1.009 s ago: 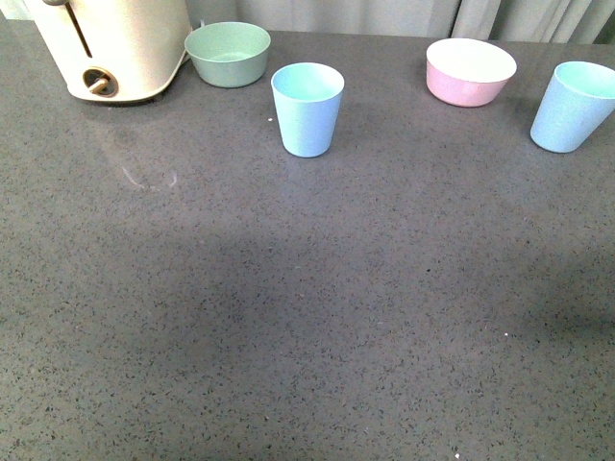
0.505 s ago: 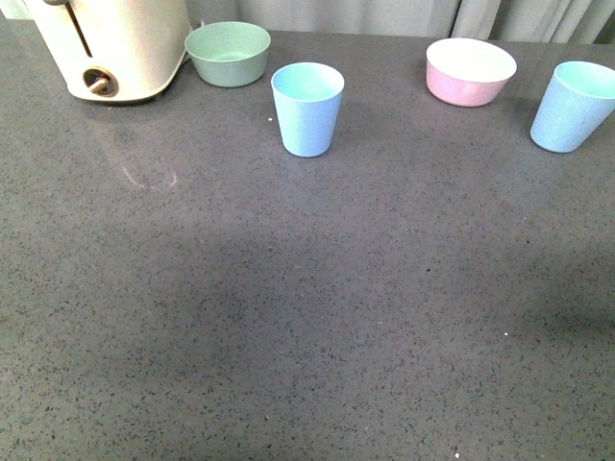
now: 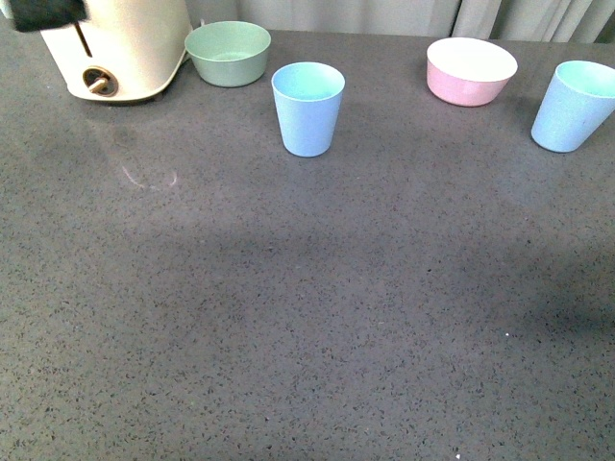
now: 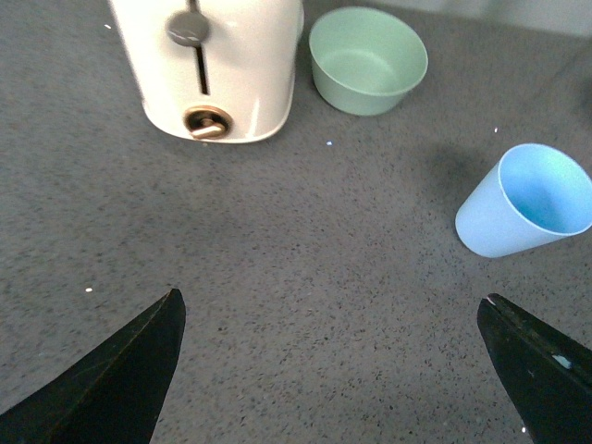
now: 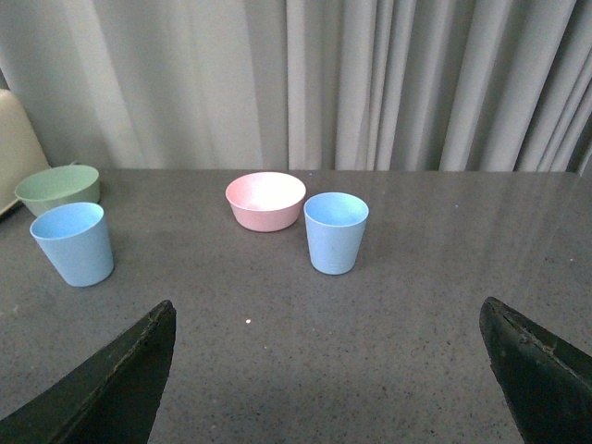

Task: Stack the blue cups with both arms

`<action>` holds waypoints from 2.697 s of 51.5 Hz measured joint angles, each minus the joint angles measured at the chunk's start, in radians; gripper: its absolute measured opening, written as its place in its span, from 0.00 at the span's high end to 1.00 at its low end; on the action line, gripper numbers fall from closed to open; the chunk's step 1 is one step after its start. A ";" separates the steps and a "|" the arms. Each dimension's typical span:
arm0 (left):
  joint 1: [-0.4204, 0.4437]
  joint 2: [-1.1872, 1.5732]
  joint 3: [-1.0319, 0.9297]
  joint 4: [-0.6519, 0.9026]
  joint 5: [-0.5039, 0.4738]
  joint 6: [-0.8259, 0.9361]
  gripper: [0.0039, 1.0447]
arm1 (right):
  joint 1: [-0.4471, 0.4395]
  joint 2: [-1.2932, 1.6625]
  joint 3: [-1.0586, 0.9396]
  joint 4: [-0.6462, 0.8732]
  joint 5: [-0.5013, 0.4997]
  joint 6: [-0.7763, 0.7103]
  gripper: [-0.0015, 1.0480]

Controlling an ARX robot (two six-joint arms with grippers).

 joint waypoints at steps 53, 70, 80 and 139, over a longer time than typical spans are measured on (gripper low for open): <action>-0.221 0.647 0.712 -0.317 -0.110 -0.025 0.08 | 0.000 0.000 0.000 0.000 0.000 0.000 0.09; -0.237 0.746 0.826 -0.374 -0.122 -0.050 0.08 | 0.000 0.000 0.000 0.000 0.000 0.000 0.09; -0.250 0.792 0.887 -0.403 -0.123 -0.062 0.08 | 0.000 0.000 0.000 0.000 0.000 0.000 0.09; -0.316 0.844 0.997 -0.592 -0.065 -0.164 0.98 | 0.000 0.000 0.000 0.000 0.000 0.000 0.09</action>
